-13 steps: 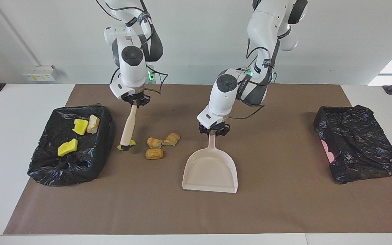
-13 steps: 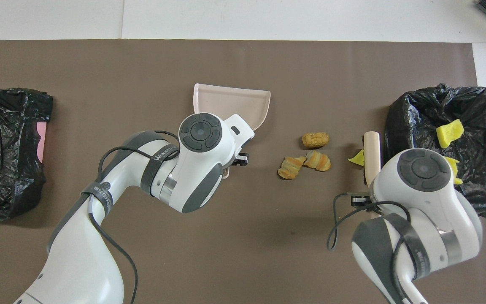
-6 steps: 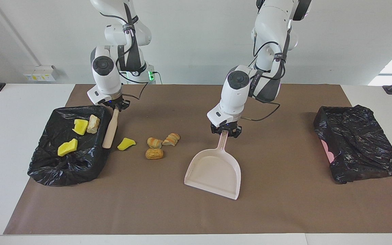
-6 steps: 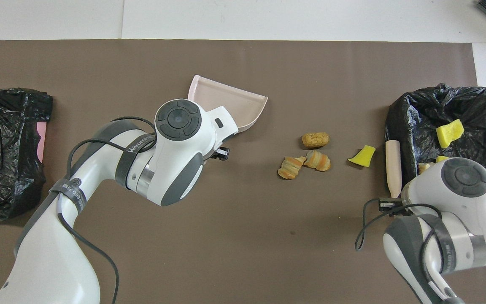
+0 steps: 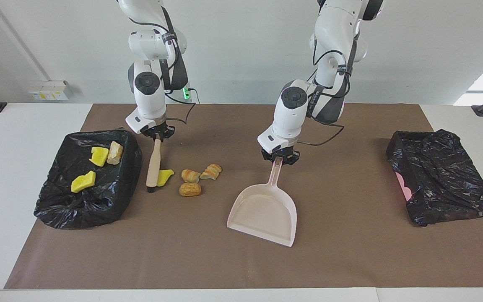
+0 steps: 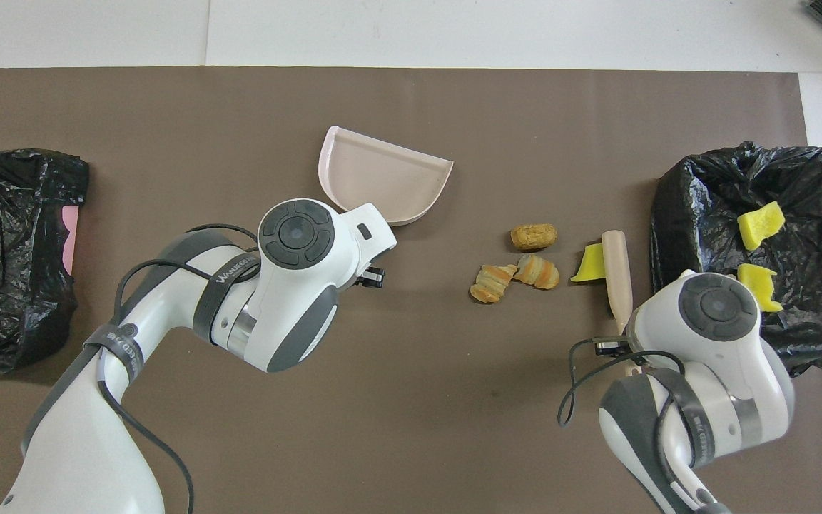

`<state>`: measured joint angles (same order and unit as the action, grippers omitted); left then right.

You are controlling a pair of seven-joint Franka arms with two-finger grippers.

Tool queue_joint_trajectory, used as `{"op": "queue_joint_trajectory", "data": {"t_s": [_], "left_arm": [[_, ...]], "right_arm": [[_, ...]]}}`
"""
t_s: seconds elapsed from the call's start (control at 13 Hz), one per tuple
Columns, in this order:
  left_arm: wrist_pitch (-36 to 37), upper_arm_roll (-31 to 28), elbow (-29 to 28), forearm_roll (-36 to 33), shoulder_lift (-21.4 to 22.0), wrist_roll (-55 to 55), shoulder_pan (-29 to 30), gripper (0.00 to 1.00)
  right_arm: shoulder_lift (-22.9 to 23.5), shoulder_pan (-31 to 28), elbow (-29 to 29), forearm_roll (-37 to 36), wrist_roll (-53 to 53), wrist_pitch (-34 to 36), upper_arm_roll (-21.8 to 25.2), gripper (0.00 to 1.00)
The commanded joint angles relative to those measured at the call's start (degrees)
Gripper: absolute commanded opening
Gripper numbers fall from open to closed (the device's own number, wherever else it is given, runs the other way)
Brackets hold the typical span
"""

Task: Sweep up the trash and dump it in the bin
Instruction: 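Move the brush with the right gripper behind the remaining stones and sponge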

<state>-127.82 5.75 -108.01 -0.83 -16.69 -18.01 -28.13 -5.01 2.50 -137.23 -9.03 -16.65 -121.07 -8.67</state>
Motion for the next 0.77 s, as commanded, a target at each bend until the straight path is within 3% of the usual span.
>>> {"op": "queue_joint_trajectory", "data": {"t_s": [0.0, 0.15, 0.54, 0.62, 0.69], "left_arm": [[-5.4, -0.1, -2.2, -0.2, 1.1, -0.5, 0.2, 1.00], [-5.7, -0.1, -1.6, -0.3, 0.5, 0.9, 0.3, 1.00], [-5.7, -0.1, -1.3, -0.5, -0.3, 3.5, 1.1, 0.98], [-6.1, -0.2, -0.8, -0.5, -1.5, 3.4, 0.8, 0.91], [-6.0, -0.2, 0.2, -0.5, -1.9, 3.4, 0.9, 0.75]], "right_arm": [[2.2, 4.4, 3.2, 3.1, -2.2, 1.2, -0.2, 0.00], [2.6, 4.6, 4.0, 6.0, -2.3, 1.5, -0.3, 0.00], [3.8, 4.4, 6.8, 4.6, -2.3, 3.5, 0.0, 0.00], [4.0, 4.1, 8.1, 3.0, -2.3, 5.0, -0.1, 0.00], [4.2, 4.1, 8.3, 2.7, -2.4, 5.1, -0.1, 0.00]]}}
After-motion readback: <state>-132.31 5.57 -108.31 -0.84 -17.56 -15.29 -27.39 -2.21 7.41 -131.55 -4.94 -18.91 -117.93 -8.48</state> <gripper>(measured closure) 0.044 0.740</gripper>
